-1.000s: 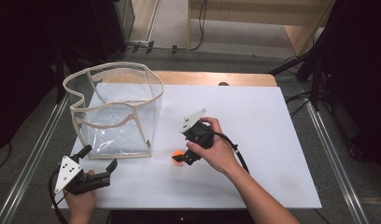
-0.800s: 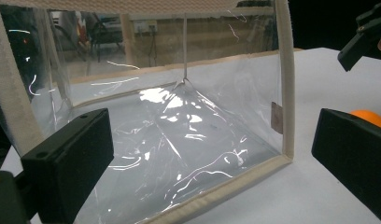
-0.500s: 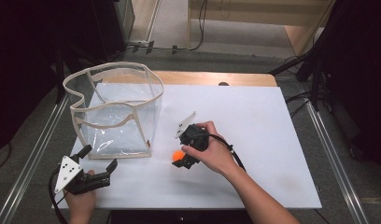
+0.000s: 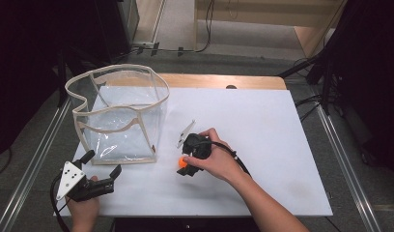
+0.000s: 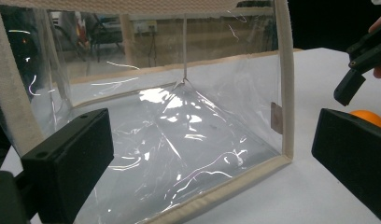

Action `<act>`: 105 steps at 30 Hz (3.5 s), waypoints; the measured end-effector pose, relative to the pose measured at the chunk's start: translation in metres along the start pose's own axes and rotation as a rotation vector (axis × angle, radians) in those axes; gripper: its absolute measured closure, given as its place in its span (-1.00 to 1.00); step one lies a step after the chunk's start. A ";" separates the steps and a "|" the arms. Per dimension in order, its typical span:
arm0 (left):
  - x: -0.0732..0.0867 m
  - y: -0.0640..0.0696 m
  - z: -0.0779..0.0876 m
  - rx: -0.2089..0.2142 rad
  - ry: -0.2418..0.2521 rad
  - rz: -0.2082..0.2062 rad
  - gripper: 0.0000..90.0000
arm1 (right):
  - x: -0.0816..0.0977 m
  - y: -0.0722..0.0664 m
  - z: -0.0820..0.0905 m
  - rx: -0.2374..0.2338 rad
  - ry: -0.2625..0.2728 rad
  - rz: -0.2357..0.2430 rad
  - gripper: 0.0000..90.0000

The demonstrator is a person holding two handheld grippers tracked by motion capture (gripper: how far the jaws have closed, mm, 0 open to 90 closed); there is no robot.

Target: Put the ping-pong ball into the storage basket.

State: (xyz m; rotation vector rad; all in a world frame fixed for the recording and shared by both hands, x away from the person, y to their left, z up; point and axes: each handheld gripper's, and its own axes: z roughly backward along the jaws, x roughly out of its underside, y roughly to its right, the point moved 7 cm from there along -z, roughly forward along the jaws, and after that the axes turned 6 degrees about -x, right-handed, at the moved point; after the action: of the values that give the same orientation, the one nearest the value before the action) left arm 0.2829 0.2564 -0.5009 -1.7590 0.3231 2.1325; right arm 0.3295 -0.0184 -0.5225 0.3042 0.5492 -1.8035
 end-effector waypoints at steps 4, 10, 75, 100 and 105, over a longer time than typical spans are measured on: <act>0.000 0.000 0.000 0.000 -0.001 -0.002 -1.00 | -0.001 0.001 -0.004 0.014 -0.007 -0.010 -0.51; 0.000 0.000 0.000 0.001 -0.001 -0.001 -1.00 | 0.002 0.005 -0.010 0.052 -0.054 -0.027 -0.39; 0.000 0.000 0.000 0.004 0.000 0.000 -1.00 | -0.009 0.011 0.005 0.005 -0.087 -0.035 0.06; 0.000 0.000 0.000 0.004 0.000 -0.001 -1.00 | -0.025 0.011 0.028 0.002 -0.084 -0.013 0.06; 0.000 0.000 0.000 0.004 0.000 -0.001 -1.00 | -0.027 0.011 0.031 -0.004 -0.083 -0.013 0.06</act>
State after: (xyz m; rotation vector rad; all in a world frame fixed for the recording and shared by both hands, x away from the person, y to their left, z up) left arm 0.2829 0.2563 -0.5008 -1.7566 0.3257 2.1298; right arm 0.3504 -0.0141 -0.4855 0.2223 0.4968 -1.8189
